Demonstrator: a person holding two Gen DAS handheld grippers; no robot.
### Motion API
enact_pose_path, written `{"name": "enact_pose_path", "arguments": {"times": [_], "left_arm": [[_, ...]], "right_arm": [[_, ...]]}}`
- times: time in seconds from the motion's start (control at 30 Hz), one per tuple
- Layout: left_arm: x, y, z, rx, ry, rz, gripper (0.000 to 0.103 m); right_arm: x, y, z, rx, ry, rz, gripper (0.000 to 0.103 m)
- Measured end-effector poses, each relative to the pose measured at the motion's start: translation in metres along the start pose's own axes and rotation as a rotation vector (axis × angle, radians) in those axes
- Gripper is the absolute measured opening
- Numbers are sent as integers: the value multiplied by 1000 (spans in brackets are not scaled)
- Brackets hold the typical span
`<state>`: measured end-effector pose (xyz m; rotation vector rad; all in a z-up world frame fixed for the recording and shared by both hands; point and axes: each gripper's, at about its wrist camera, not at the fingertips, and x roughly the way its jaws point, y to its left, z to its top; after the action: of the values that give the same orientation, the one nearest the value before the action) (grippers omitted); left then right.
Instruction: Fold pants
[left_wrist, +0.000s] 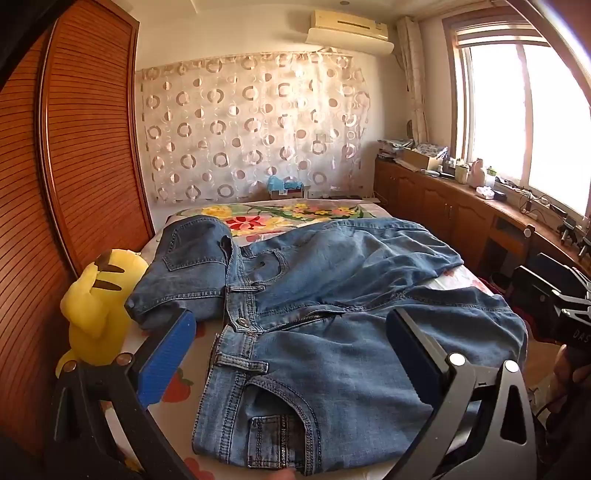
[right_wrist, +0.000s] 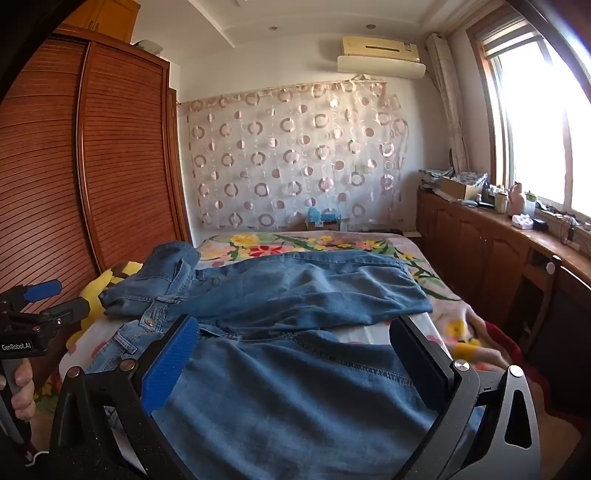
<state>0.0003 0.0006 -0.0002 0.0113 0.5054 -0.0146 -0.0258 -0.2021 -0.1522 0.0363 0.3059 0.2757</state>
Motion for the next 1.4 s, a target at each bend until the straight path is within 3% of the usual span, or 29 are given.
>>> {"name": "enact_pose_path", "arguments": {"times": [1.4], "left_arm": [[-10,-1,7,-10,-38,-8,103]], "right_arm": [[-1,-1,1,2,2,7,103]]}}
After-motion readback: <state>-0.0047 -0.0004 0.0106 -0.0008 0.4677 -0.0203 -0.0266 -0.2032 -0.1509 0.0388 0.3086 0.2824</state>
